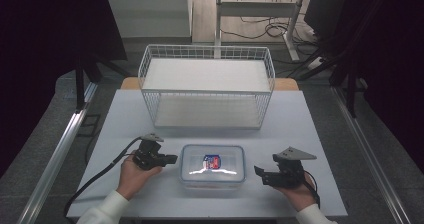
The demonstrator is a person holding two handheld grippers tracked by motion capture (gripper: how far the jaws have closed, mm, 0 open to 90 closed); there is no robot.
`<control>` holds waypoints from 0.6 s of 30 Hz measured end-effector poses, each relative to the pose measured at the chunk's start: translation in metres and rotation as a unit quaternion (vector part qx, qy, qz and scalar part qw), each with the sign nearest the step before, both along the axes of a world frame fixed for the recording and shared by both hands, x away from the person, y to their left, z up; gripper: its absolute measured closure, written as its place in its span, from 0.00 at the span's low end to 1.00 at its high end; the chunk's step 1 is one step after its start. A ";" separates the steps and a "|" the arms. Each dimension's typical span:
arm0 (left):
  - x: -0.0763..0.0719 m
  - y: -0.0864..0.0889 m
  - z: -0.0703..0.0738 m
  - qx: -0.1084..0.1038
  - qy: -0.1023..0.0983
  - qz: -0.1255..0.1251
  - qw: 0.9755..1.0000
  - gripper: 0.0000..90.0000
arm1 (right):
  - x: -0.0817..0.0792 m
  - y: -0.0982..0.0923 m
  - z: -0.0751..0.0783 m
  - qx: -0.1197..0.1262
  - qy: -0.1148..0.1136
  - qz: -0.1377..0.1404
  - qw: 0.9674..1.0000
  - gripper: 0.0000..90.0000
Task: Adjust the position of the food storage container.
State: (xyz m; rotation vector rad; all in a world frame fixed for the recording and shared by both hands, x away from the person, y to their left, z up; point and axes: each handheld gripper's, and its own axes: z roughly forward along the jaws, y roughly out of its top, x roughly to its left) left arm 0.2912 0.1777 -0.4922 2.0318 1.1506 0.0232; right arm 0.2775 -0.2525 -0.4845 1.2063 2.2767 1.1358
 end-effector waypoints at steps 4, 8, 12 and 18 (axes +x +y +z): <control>-0.012 0.016 0.009 -0.025 -0.034 0.023 0.999 0.88 | 0.002 0.002 0.002 0.015 0.004 0.006 1.000 0.19; -0.014 0.019 0.012 -0.029 -0.040 0.041 0.998 0.50 | 0.005 0.004 0.002 0.024 0.004 0.012 1.000 0.19; -0.016 0.020 0.013 -0.030 -0.040 0.042 0.998 0.33 | 0.005 0.005 0.002 0.021 0.006 0.014 1.000 0.19; -0.018 0.020 0.012 -0.028 -0.038 0.038 0.998 0.31 | 0.003 0.005 0.002 0.015 0.001 0.019 1.000 0.19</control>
